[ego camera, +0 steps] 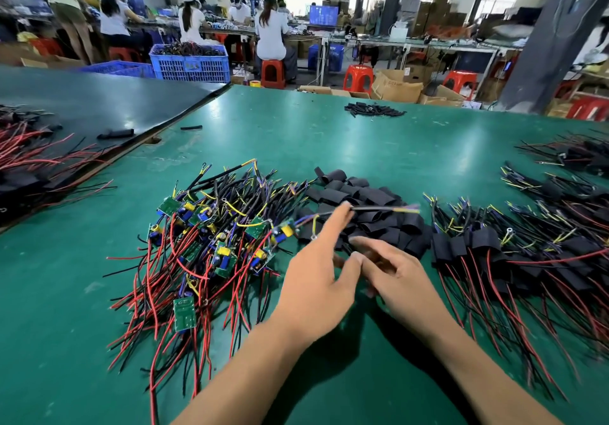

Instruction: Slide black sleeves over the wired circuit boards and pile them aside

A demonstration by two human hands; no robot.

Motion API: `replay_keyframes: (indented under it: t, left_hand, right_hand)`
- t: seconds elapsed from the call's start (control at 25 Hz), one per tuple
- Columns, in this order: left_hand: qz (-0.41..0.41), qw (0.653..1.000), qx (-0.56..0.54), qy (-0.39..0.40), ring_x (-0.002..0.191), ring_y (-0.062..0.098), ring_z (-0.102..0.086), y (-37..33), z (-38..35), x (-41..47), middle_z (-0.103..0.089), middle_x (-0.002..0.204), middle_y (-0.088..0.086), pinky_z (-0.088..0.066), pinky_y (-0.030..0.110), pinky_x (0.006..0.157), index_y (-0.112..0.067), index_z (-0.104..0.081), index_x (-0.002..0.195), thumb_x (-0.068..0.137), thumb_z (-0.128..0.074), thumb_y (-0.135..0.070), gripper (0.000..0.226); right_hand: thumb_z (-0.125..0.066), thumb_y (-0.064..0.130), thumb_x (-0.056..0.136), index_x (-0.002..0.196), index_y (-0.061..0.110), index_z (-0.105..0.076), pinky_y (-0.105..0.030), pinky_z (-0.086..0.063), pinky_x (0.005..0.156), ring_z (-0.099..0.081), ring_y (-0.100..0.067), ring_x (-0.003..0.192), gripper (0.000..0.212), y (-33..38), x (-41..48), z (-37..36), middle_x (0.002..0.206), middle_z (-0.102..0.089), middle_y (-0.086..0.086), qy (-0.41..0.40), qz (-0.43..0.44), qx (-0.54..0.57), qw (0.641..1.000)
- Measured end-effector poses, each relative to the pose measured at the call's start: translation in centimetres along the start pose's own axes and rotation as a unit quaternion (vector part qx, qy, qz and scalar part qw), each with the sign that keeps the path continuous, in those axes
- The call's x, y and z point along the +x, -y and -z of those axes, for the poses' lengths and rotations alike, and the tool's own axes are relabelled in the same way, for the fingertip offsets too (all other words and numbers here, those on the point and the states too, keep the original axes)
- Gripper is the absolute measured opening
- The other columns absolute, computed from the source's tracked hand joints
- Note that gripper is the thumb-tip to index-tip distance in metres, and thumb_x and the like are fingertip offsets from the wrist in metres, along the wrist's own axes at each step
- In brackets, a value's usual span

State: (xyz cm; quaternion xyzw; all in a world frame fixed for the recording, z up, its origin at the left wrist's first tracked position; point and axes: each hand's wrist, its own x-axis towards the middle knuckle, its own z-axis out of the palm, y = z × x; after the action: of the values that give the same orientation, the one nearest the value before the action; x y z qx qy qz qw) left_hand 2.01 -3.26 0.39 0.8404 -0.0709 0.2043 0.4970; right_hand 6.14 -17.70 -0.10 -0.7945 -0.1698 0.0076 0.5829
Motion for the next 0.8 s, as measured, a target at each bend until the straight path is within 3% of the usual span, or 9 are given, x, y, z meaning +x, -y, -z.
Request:
replay_keyframes:
  t: [0.08,0.16,0.24,0.44,0.52,0.64,0.72,0.8]
  left_hand:
    - [-0.014,1.0,0.012,0.015,0.104,0.01,-0.059,0.1,-0.6,-0.2,-0.053,0.139,-0.029,-0.05,0.029,0.092,-0.043,-0.032,0.148,0.095,-0.053,-0.035,0.057]
    - [-0.016,0.999,0.024,0.03,0.116,0.004,-0.056,0.4,-0.9,-0.5,-0.056,0.14,-0.019,-0.045,0.028,0.102,-0.041,-0.032,0.149,0.097,-0.049,-0.04,0.054]
    - [-0.03,0.995,0.075,0.055,0.128,0.007,-0.049,0.5,-1.1,-0.7,-0.054,0.142,-0.014,-0.04,0.03,0.107,-0.041,-0.027,0.15,0.097,-0.046,-0.043,0.056]
    - [-0.074,0.985,0.098,0.124,0.139,0.004,-0.038,0.7,-1.2,-1.0,-0.024,0.159,-0.027,-0.039,0.027,0.11,-0.048,-0.02,0.151,0.094,-0.052,-0.029,0.069]
    - [-0.093,0.984,0.088,0.121,0.125,0.003,-0.054,0.7,-1.4,-1.1,-0.023,0.158,-0.03,-0.048,0.029,0.099,-0.049,-0.033,0.147,0.093,-0.055,-0.022,0.065]
    - [-0.102,0.992,0.061,0.048,0.073,0.003,-0.062,0.6,-1.4,-1.0,-0.041,0.149,-0.026,-0.053,0.028,0.074,-0.034,-0.063,0.125,0.092,-0.056,-0.016,0.039]
    - [-0.099,0.994,0.051,-0.011,0.065,0.012,-0.061,0.7,-1.5,-0.8,-0.056,0.13,-0.019,-0.052,0.027,0.067,-0.026,-0.071,0.108,0.09,-0.059,-0.012,0.026]
    - [-0.051,0.996,0.028,-0.066,0.058,0.009,-0.059,0.7,-1.5,-0.7,-0.065,0.098,-0.011,-0.049,0.021,0.061,-0.021,-0.073,0.098,0.09,-0.062,-0.007,0.019]
  right_hand:
    - [-0.069,0.021,0.085,0.109,0.04,-0.074,-0.021,-0.05,0.079,-0.068,-0.003,0.093,0.031,-0.1,0.2,0.5,0.108,-0.074,0.012,-0.002,-0.016,0.084,0.996]
    - [-0.063,0.023,0.08,0.112,0.034,-0.074,-0.029,-0.05,0.083,-0.068,-0.015,0.108,0.035,-0.2,0.5,0.7,0.116,-0.073,0.005,0.005,-0.042,0.2,0.979]
    - [-0.065,0.028,0.083,0.116,0.027,-0.073,-0.028,-0.052,0.082,-0.069,-0.018,0.108,0.034,-0.1,0.6,0.7,0.118,-0.073,-0.001,0.005,-0.055,0.295,0.954]
    - [-0.061,0.034,0.085,0.108,0.01,-0.074,-0.025,-0.058,0.076,-0.073,-0.023,0.1,0.036,0.6,0.8,0.6,0.111,-0.074,-0.015,-0.054,-0.079,0.346,0.934]
    - [-0.055,0.038,0.085,0.109,0.009,-0.07,-0.023,-0.059,0.07,-0.075,-0.018,0.093,0.04,0.9,1.0,1.1,0.108,-0.075,-0.014,-0.069,-0.108,0.369,0.92]
    - [-0.046,0.039,0.096,0.109,0.012,-0.064,-0.024,-0.06,0.067,-0.075,-0.016,0.083,0.035,1.1,1.3,1.6,0.105,-0.077,-0.01,-0.068,-0.129,0.425,0.894]
    - [-0.041,0.04,0.101,0.108,0.016,-0.064,-0.024,-0.06,0.064,-0.075,-0.013,0.078,0.034,1.2,1.4,1.9,0.1,-0.078,-0.005,-0.065,-0.144,0.471,0.868]
    - [-0.048,0.043,0.094,0.103,0.017,-0.066,-0.023,-0.059,0.061,-0.074,-0.009,0.07,0.033,1.3,1.6,2.3,0.087,-0.078,0.0,-0.07,-0.162,0.511,0.841]
